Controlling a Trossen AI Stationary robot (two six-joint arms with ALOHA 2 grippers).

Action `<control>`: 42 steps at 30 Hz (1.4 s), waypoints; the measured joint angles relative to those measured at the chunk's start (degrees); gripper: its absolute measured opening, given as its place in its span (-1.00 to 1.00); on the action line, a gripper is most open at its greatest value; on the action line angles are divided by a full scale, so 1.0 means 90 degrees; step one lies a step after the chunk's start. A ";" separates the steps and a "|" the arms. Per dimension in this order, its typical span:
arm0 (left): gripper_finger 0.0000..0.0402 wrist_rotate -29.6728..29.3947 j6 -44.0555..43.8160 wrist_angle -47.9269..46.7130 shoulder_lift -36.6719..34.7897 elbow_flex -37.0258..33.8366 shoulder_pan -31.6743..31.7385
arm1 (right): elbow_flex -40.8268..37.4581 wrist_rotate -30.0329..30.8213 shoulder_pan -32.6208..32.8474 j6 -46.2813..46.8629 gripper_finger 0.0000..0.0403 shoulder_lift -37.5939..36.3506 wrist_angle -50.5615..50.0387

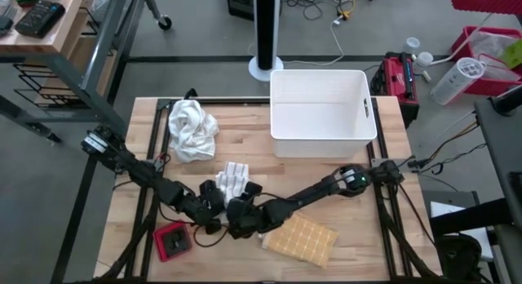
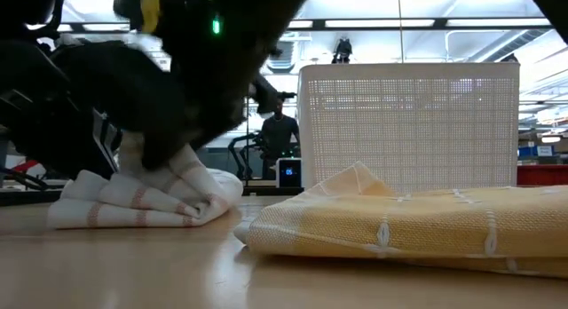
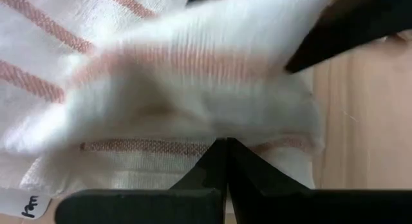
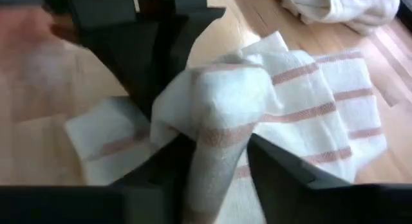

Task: Fold towel
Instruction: Fold the white kitchen towel

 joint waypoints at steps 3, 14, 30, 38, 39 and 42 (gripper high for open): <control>-1.00 -0.0001 0.0033 0.0045 0.0000 0.0000 0.0000 | -0.0255 0.0012 0.0019 -0.0436 -0.64 0.0002 0.0570; -1.00 -0.0127 -0.0015 -0.0057 0.0000 -0.0020 0.0012 | 0.0145 0.0488 0.0282 -0.1594 -0.98 -0.0027 0.0904; -1.00 -0.1496 -0.0024 -0.0449 -0.1240 0.0022 -0.0913 | 0.0543 0.0655 0.0378 -0.1301 -1.00 -0.0049 -0.0084; -1.00 -0.2494 -0.1404 -0.2055 -0.1750 0.0022 -0.1295 | 0.0541 0.0157 0.0440 -0.2185 -1.00 0.0167 0.0256; -1.00 -0.2611 -0.1572 -0.2211 -0.1779 0.0022 -0.1304 | 0.0541 0.0075 0.0440 -0.2248 -1.00 0.0216 0.0374; -1.00 -0.2966 -0.1982 -0.2566 -0.1766 0.0006 -0.1300 | 0.0534 -0.0216 0.0440 -0.2607 -1.00 0.0302 0.0510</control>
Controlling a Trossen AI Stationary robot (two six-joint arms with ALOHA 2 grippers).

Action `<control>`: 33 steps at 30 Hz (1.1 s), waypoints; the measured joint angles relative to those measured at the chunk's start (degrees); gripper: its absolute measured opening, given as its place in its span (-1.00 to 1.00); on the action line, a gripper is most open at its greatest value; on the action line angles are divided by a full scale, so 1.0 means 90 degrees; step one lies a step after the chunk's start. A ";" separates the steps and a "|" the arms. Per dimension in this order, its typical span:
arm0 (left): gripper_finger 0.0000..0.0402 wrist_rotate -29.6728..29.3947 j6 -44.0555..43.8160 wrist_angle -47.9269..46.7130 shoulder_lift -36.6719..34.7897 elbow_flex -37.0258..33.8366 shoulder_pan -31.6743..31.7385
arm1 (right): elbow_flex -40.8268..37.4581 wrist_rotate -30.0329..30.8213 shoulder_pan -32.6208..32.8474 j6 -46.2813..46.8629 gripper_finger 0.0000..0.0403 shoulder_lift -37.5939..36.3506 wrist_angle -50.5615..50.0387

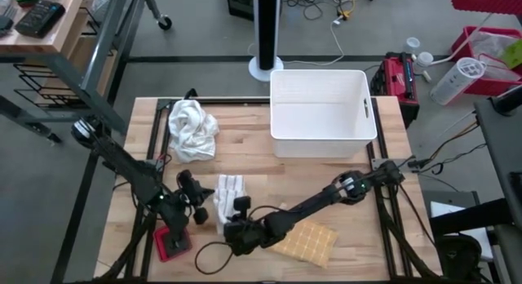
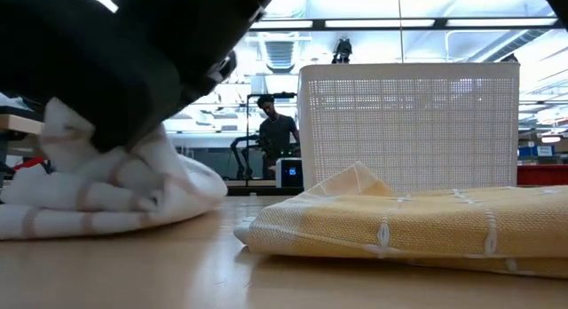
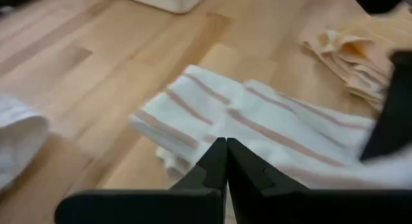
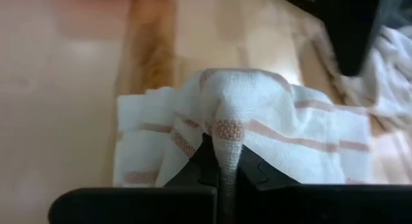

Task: Fold towel
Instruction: Fold the white kitchen towel

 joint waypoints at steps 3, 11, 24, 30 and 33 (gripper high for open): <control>-1.00 -0.0138 -0.0084 0.0011 0.0178 -0.0006 0.0006 | 0.0000 -0.0240 0.0000 -0.0085 -1.00 0.0084 0.0085; -1.00 0.0044 -0.0214 0.0173 0.0884 -0.0008 0.0115 | 0.0000 -0.0705 -0.0002 -0.0081 -0.92 0.0186 0.0313; -1.00 0.1227 -0.0830 0.0186 0.1500 -0.0008 0.0472 | 0.0644 -0.0598 0.0243 -0.0064 -0.31 0.0142 -0.0566; -1.00 0.1038 -0.0525 0.0238 0.1266 0.0146 0.0319 | 0.0961 -0.0219 0.0316 0.0584 -0.20 0.0135 -0.0878; -1.00 0.0840 -0.0297 0.0259 0.1190 0.0232 0.0228 | 0.0971 0.0061 0.0354 0.0857 -0.20 0.0133 -0.0886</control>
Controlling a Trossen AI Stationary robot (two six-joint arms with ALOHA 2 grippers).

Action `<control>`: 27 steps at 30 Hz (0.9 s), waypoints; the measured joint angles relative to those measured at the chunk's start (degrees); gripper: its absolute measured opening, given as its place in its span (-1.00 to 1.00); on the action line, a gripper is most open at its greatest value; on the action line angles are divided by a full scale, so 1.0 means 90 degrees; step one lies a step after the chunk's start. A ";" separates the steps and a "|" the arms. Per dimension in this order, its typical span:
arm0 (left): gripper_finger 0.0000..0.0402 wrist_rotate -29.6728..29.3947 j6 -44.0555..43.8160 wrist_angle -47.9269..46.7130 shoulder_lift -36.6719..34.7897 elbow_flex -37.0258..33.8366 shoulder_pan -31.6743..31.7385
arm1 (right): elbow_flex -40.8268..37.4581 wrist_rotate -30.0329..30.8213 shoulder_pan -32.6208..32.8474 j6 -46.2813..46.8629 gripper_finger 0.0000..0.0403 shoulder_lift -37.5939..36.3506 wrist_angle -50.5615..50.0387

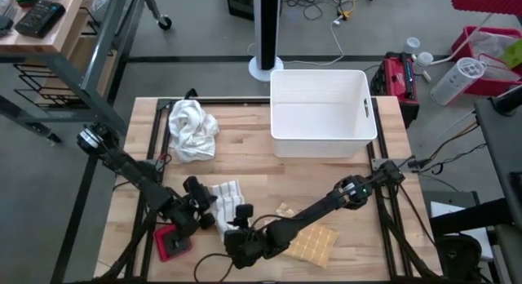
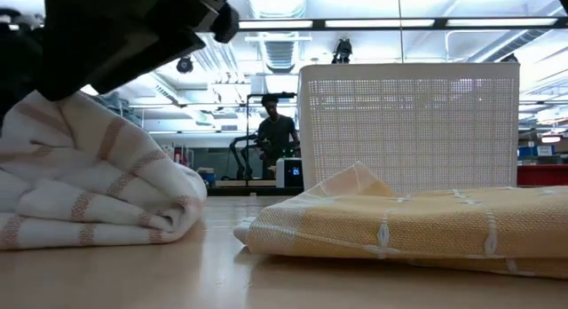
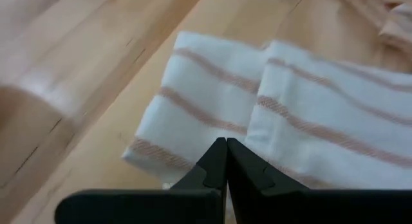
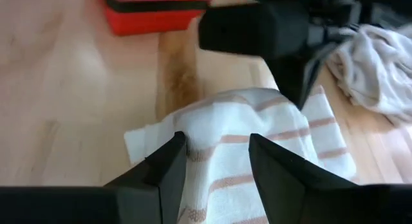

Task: Fold towel
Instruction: Fold the white kitchen towel

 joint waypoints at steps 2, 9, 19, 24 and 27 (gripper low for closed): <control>-1.00 -0.0099 0.0157 0.0011 -0.0038 0.0067 -0.0059 | -0.0002 0.0279 0.0032 0.0193 -0.21 0.0000 -0.0019; -1.00 -0.0177 0.0385 0.0010 -0.0075 0.0144 -0.0101 | -0.0047 0.1038 0.0067 0.1082 -0.29 -0.0010 0.0056; -1.00 -0.0538 0.0417 -0.0071 -0.0090 0.0090 -0.0084 | -0.1189 -0.1092 -0.0002 0.1468 -0.49 -0.0021 0.2119; -1.00 -0.1022 0.0839 -0.0023 -0.0135 0.0486 -0.0145 | -0.1385 -0.1076 -0.0099 0.1710 -0.62 -0.0036 0.2084; -1.00 -0.1133 0.1364 -0.0049 -0.0127 0.0804 -0.0145 | -0.1333 -0.1076 -0.0043 0.1498 -0.68 -0.0191 0.2126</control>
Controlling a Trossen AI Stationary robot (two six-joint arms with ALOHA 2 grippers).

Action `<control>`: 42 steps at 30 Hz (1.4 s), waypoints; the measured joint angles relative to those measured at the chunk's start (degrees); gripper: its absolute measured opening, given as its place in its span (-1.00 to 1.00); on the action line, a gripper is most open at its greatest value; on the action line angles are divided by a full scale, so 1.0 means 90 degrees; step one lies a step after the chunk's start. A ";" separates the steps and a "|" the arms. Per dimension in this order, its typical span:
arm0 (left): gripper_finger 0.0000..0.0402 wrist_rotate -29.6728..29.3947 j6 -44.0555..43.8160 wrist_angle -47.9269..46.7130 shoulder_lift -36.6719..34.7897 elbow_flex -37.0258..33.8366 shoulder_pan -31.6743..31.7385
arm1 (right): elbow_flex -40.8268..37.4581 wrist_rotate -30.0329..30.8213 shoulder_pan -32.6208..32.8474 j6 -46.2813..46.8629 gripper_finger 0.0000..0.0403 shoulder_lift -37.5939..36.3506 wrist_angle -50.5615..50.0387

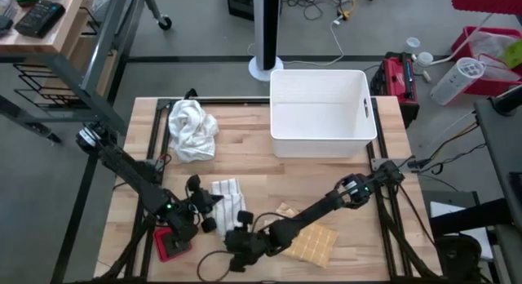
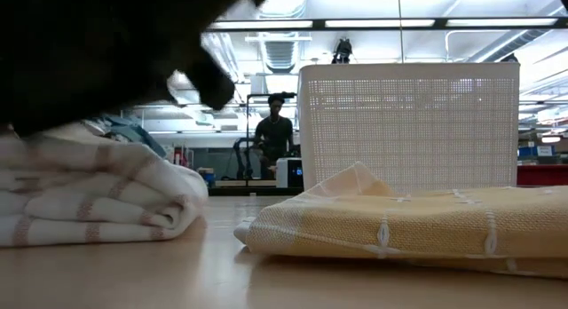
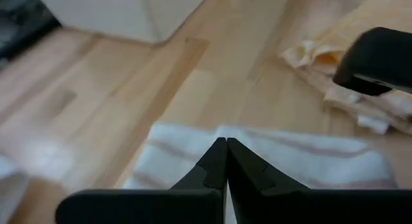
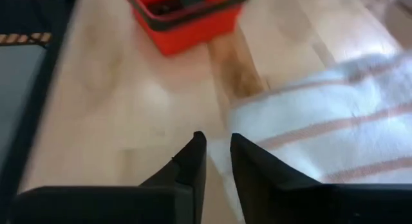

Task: Fold towel
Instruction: Fold the white kitchen towel

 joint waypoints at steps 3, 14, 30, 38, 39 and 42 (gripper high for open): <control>-1.00 -0.0278 0.0143 -0.0337 0.0001 0.0224 0.0002 | 0.0000 0.0010 0.0051 -0.0111 -0.73 -0.0134 -0.0039; -1.00 0.0563 -0.0300 0.1116 0.0329 -0.0128 -0.0273 | -0.0005 0.1544 0.0375 -0.0371 -0.80 -0.0694 -0.0455; -1.00 0.3094 -0.0784 0.1683 0.1113 -0.0061 0.0102 | -0.1113 0.0823 -0.0311 0.1742 -0.91 -0.0768 0.0722; -1.00 0.3497 -0.0576 0.2090 0.1577 0.0018 0.0192 | -0.2159 -0.0300 -0.0783 0.3033 -0.99 -0.0771 0.1877; -1.00 0.3599 -0.0602 0.2161 0.1666 0.0017 0.0225 | -0.2288 -0.0313 -0.0809 0.3198 -0.99 -0.0771 0.1890; -1.00 0.3726 -0.0627 0.2210 0.1738 0.0092 0.0252 | -0.2570 -0.0357 -0.0845 0.3455 -0.99 -0.0771 0.1975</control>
